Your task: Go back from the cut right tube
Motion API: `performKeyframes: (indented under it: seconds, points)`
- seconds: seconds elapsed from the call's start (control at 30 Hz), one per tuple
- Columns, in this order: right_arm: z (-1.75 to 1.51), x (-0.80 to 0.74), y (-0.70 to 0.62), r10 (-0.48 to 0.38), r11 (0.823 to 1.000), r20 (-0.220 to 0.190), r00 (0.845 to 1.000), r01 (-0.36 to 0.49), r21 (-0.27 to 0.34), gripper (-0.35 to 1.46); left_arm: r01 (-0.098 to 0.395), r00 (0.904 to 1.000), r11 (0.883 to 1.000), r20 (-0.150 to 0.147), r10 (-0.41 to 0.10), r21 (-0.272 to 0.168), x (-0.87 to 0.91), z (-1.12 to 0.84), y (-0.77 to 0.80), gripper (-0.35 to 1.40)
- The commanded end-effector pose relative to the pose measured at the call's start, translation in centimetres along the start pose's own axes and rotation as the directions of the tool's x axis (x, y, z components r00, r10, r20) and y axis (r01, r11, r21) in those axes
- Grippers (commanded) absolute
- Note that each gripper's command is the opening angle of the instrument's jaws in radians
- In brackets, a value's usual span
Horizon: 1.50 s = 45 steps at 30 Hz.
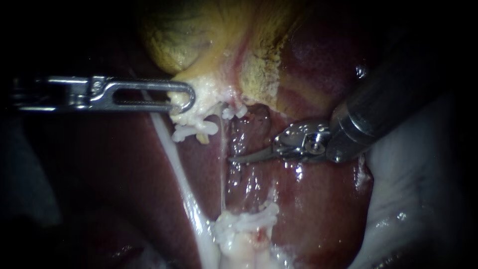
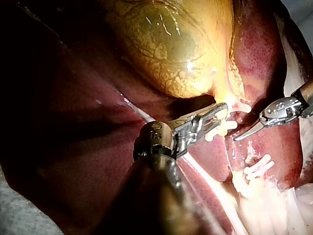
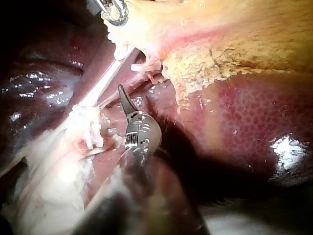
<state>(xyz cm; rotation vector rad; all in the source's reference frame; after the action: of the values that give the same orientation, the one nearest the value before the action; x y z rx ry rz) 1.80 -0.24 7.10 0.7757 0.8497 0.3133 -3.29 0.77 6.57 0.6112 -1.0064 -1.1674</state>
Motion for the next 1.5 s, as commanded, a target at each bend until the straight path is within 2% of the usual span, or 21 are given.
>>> performKeyframes:
  seconds: [0.03,0.17,0.2,0.3,0.37,0.4,0.63,0.7,0.8,0.87,1.03,1.13,1.2,1.3,1.5]
  points:
    - [0.00,0.00,0.00,0.000,1.000,0.000,1.000,0.000,0.000,-0.35,0.000,1.0000,1.000,0.000,0.000,0.000,0.00,0.00,0.00,-0.35]
    - [-0.01,-0.01,-0.01,0.008,1.000,0.001,1.000,-0.008,0.004,-0.35,-0.001,1.0000,1.000,-0.001,0.001,0.001,0.00,0.00,0.02,-0.35]
    - [-0.02,-0.02,-0.01,0.007,1.000,-0.014,1.000,-0.006,0.007,-0.28,-0.001,1.0000,1.000,-0.001,0.001,0.001,0.00,0.00,0.02,-0.35]
    - [-0.03,-0.03,-0.02,-0.001,1.000,-0.085,0.996,0.000,-0.008,0.86,-0.001,1.0000,1.000,-0.001,0.001,0.001,0.00,0.00,0.02,-0.35]
    - [-0.02,-0.02,-0.02,-0.002,1.000,-0.102,0.995,0.001,-0.006,1.14,-0.001,1.0000,1.000,-0.001,0.001,0.001,0.00,0.00,0.02,-0.35]
    - [-0.01,-0.02,-0.03,-0.002,1.000,-0.102,0.995,0.002,-0.006,1.19,-0.001,1.0000,1.000,-0.001,0.001,0.001,0.00,0.00,0.02,-0.35]
    - [-0.03,-0.04,-0.07,-0.006,1.000,-0.120,0.993,0.005,-0.007,1.33,-0.001,1.0000,1.000,-0.001,0.001,0.002,-0.01,-0.01,0.03,-0.35]
    - [-0.06,-0.03,-0.09,-0.047,0.997,-0.127,0.991,0.040,-0.059,1.43,-0.001,1.0000,1.000,-0.002,0.001,0.002,-0.01,-0.01,0.04,-0.35]
    - [-0.18,-0.05,-0.12,-0.144,0.986,-0.121,0.982,0.132,-0.106,1.43,-0.001,1.0000,1.000,-0.002,0.001,0.002,0.00,-0.02,0.04,-0.35]
    - [-0.31,-0.06,-0.14,-0.222,0.967,-0.111,0.969,0.204,-0.152,1.45,-0.001,1.0000,1.000,0.000,0.001,0.000,0.00,-0.02,0.04,-0.35]
    - [-0.68,-0.05,-0.13,-0.310,0.930,-0.086,0.947,0.283,-0.237,1.45,-0.001,1.0000,1.000,-0.001,0.001,0.000,-0.01,-0.02,0.06,-0.35]
    - [-0.88,-0.04,-0.13,-0.328,0.917,-0.097,0.940,0.293,-0.270,1.45,-0.002,1.0000,1.000,0.000,0.002,0.000,-0.01,-0.01,0.07,-0.35]
    - [-0.99,-0.04,-0.12,-0.349,0.904,-0.088,0.933,0.310,-0.293,1.45,-0.002,1.0000,1.000,0.000,0.002,0.000,-0.01,0.00,0.09,-0.35]
    - [-1.10,-0.04,-0.12,-0.354,0.896,-0.079,0.932,0.314,-0.314,1.45,-0.003,1.0000,1.000,0.000,0.003,0.000,0.00,0.02,0.13,-0.35]
    - [-1.18,-0.08,-0.14,-0.358,0.891,-0.073,0.931,0.318,-0.323,1.45,-0.006,1.0000,1.000,0.002,0.006,-0.002,0.02,0.10,0.18,-0.35]
